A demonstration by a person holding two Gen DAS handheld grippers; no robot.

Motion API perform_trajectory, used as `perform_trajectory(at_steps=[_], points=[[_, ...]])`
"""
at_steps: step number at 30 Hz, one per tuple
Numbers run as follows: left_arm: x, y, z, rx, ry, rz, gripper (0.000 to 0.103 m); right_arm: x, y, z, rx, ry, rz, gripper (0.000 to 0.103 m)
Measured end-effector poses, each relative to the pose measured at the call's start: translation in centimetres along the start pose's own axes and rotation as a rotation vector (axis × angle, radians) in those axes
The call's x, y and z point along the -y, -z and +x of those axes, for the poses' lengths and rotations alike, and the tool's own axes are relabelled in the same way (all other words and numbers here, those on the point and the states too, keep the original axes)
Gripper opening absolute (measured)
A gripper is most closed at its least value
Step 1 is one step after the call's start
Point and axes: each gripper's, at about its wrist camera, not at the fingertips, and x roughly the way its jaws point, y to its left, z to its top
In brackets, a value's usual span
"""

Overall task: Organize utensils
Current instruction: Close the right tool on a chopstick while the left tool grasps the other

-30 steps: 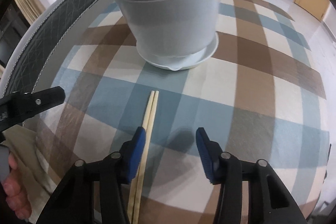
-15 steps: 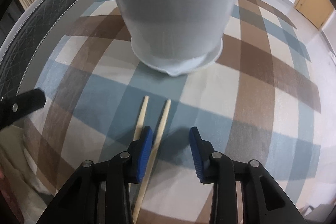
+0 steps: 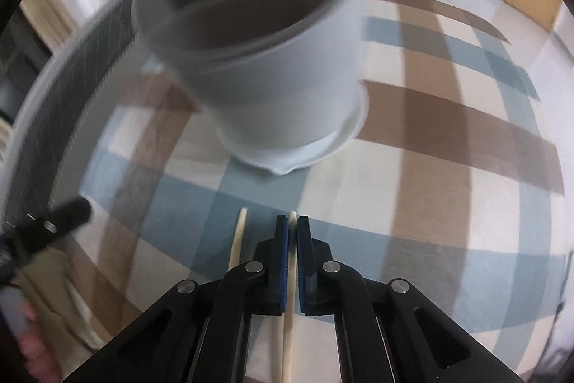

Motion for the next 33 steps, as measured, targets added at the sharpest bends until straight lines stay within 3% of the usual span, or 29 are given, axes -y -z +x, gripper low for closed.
perform_trajectory(at_steps=[5,10,18,24,32,33], points=[[1.5,0.6,0.7,-0.043,0.090,0.069,0.095,3.9,0.4,-2.5,0.073,-0.170,0.167,0.004],[2.7,1.3,1.3,-0.091,0.126,0.116,0.095,5.6,0.5,-3.0,0.104,-0.235,0.246,0.004],[7.0,1.9,2.2,-0.117,0.048,0.236,0.095,7.1,1.5,-4.4,0.167,-0.225,0.308,0.003],[8.7,2.1,3.2,-0.125,-0.018,0.269,0.088,9.3,1.8,-5.6,0.214,-0.228,0.388,0.003],[10.9,1.9,3.8,-0.120,-0.070,0.343,0.086,11.2,1.9,-6.3,0.249,-0.216,0.470,0.003],[11.1,2.0,4.1,-0.122,-0.080,0.364,0.082,11.3,1.9,-6.3,0.252,-0.217,0.474,0.003]])
